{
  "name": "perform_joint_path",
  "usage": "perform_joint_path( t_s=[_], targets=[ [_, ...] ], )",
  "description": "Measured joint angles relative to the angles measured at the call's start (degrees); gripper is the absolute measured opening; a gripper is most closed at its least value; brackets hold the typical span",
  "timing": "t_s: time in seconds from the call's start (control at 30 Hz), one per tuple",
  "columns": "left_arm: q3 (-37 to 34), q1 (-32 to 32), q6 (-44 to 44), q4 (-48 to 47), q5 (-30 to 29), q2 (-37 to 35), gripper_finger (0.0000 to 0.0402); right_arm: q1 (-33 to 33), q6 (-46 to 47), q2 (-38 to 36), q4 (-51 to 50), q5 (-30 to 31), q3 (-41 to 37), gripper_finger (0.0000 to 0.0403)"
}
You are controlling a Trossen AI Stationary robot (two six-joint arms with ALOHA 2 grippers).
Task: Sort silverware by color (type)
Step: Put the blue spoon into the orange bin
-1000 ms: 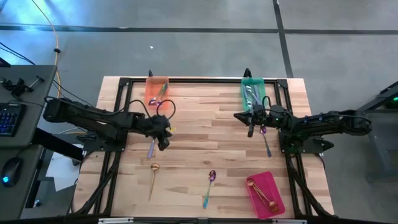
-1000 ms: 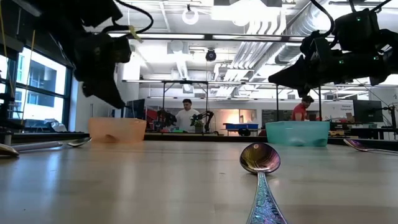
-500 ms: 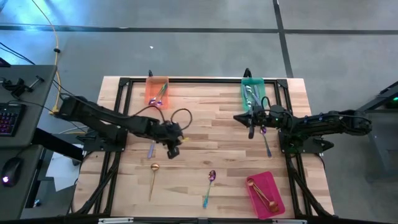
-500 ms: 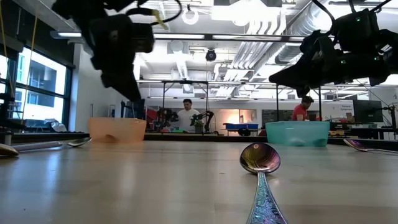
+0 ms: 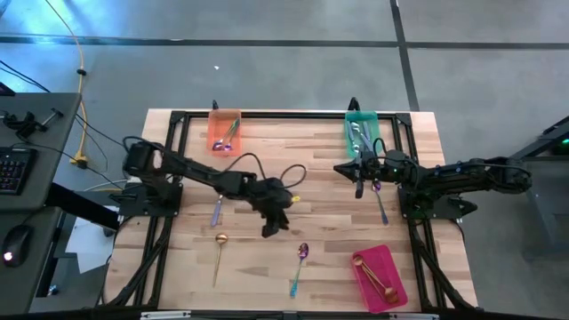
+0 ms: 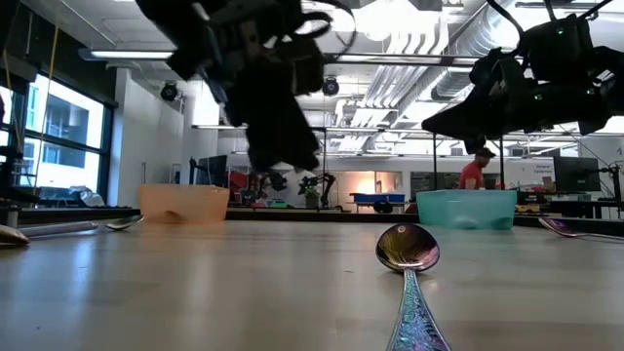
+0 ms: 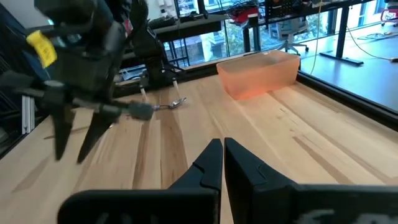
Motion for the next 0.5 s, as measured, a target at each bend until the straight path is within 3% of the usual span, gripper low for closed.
perform_joint_path(
  t_s=[0.3, 0.5],
  targets=[
    [7.37, -0.99, 5.14, 1.03, 5.28, 10.96, 0.0176, 0.00, -0.09, 0.00, -0.83, 0.00, 0.03, 0.0000],
    [10.19, -1.76, 3.72, 5.88, 8.93, 15.99, 0.0199, 0.00, -0.76, 0.00, -1.50, 0.02, 0.03, 0.0000]
  ],
)
